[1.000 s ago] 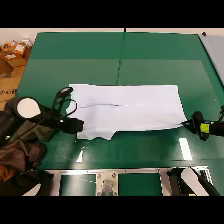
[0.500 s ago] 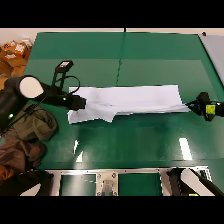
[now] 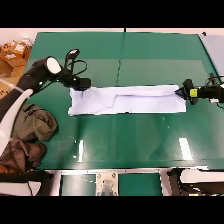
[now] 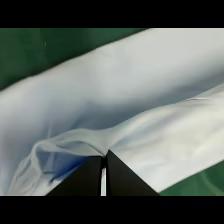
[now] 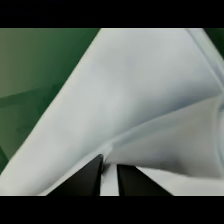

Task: Fold the shirts.

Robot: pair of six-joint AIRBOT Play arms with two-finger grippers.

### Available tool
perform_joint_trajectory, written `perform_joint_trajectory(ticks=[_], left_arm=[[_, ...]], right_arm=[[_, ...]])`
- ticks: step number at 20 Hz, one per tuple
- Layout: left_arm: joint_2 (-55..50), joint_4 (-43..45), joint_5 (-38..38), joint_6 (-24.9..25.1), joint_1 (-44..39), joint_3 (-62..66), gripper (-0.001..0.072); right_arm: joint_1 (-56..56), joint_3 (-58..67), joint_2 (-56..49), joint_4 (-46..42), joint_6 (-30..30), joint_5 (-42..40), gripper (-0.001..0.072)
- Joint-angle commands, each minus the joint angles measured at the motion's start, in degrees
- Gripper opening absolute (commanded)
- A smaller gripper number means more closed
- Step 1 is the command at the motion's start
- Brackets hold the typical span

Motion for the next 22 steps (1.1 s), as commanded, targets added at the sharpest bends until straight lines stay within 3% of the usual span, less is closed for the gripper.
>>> perform_joint_trajectory(ticks=[1, 2, 3, 6, 9, 10, 12, 17, 20, 22], left_arm=[[-7.9, -4.1, 6.4, 3.1, 1.1, 5.2, 0.0348], [-8.1, -3.9, 8.6, 2.2, 1.5, 5.3, 0.0720], [-8.1, -3.8, 8.7, 0.7, 2.3, 6.1, 0.0664], [-7.8, -3.5, -2.6, 0.5, 5.9, 10.1, 0.0660], [-7.8, -3.6, -10.7, 0.5, 8.2, 11.8, 0.0658], [-7.8, -3.3, -11.5, 0.5, 8.2, 11.8, 0.0575], [-7.8, -3.7, -12.0, 0.6, 8.2, 11.8, 0.0039], [-7.8, -5.5, -11.9, 0.7, 8.1, 11.8, 0.0035], [-7.8, -5.6, -11.8, 0.8, 8.1, 11.8, 0.0035], [-7.8, -5.8, -11.2, 1.3, 7.8, 11.8, 0.0035]], right_arm=[[1.2, 9.7, -10.5, 4.2, -3.0, -4.3, 0.0298], [0.6, 13.1, -12.1, 4.0, -4.5, -2.8, 0.0380], [-0.7, 16.5, -12.9, 4.0, -6.6, 0.2, 0.0444], [-6.1, 22.0, -12.9, 2.4, -11.8, 10.1, 0.0391], [-10.6, 22.5, -13.8, -6.8, -13.7, 16.3, 0.0395], [-11.5, 22.5, -14.8, -9.0, -15.1, 18.2, 0.0409], [-12.3, 22.5, -17.8, -9.6, -18.6, 21.9, 0.0423], [-9.9, 22.5, -25.0, -1.2, -26.9, 24.1, 0.0423], [-6.9, 23.1, -27.0, 2.4, -28.1, 24.0, 0.0408], [-5.1, 24.3, -27.0, 2.8, -28.6, 24.3, 0.0269]])
